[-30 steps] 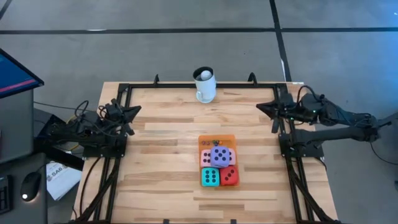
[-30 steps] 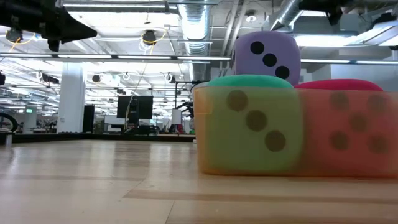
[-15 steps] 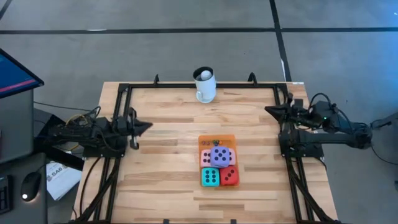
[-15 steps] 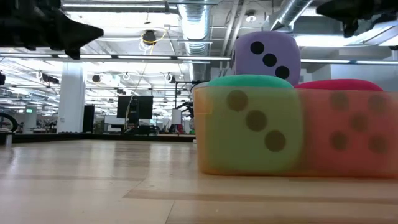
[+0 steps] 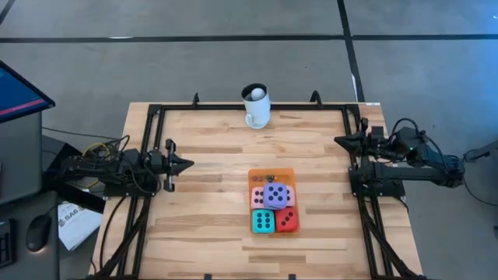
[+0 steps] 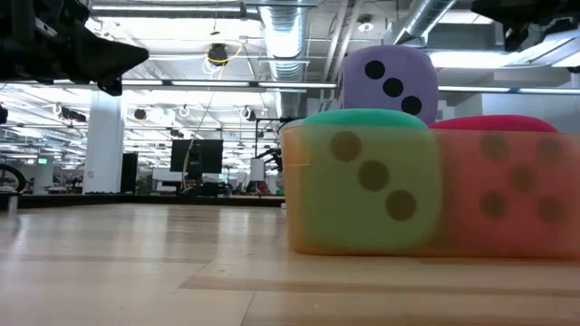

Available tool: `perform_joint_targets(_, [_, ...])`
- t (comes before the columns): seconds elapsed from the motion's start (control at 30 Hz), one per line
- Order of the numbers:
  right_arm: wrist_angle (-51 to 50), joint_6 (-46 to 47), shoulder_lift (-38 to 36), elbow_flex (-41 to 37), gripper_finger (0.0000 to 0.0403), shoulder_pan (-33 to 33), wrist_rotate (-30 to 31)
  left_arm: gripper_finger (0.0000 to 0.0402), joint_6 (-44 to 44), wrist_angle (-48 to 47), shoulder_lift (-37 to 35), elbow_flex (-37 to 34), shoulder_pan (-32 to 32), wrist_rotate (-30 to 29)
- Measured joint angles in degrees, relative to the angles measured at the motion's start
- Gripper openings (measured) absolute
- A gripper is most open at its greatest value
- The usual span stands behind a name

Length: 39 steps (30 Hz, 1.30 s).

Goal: Pick & Place Dice
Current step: Return to Home Position

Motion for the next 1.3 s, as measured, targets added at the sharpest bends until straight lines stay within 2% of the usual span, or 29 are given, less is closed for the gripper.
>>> perform_joint_targets(0.3, [0.63, 0.52, -0.3, 0.0, 0.0005, -0.17, 0.14, 0.0, 0.49, -0.02, 0.02, 0.0, 0.0, -3.33])
perform_joint_targets(0.6, [0.4, 0.31, -7.65, -0.02, 0.0005, -0.14, 1.1, 0.0, 0.49, 0.0, 0.07, 0.0, 0.0, -3.51])
perform_joint_targets(0.8, [1.88, 0.05, -6.62, -0.38, 0.0005, -0.14, 1.82, 0.0, 0.49, 0.23, 0.07, 0.0, 0.0, -3.5])
perform_joint_targets(0.9, [2.93, 0.11, -7.55, -2.74, 0.0005, -0.11, 2.87, 0.0, 0.49, 0.39, 0.16, 0.0, 0.0, -3.49])
perform_joint_targets(1.13, [19.17, -2.24, -7.5, -14.49, 0.0005, -0.11, 3.05, 0.0, 0.49, 0.36, 0.48, 0.0, 0.0, -3.46])
perform_joint_targets(1.3, [21.99, -0.74, -7.52, -18.7, 0.0005, -0.11, 3.09, 0.0, 0.49, 0.35, 0.46, 0.0, 0.0, -3.45])
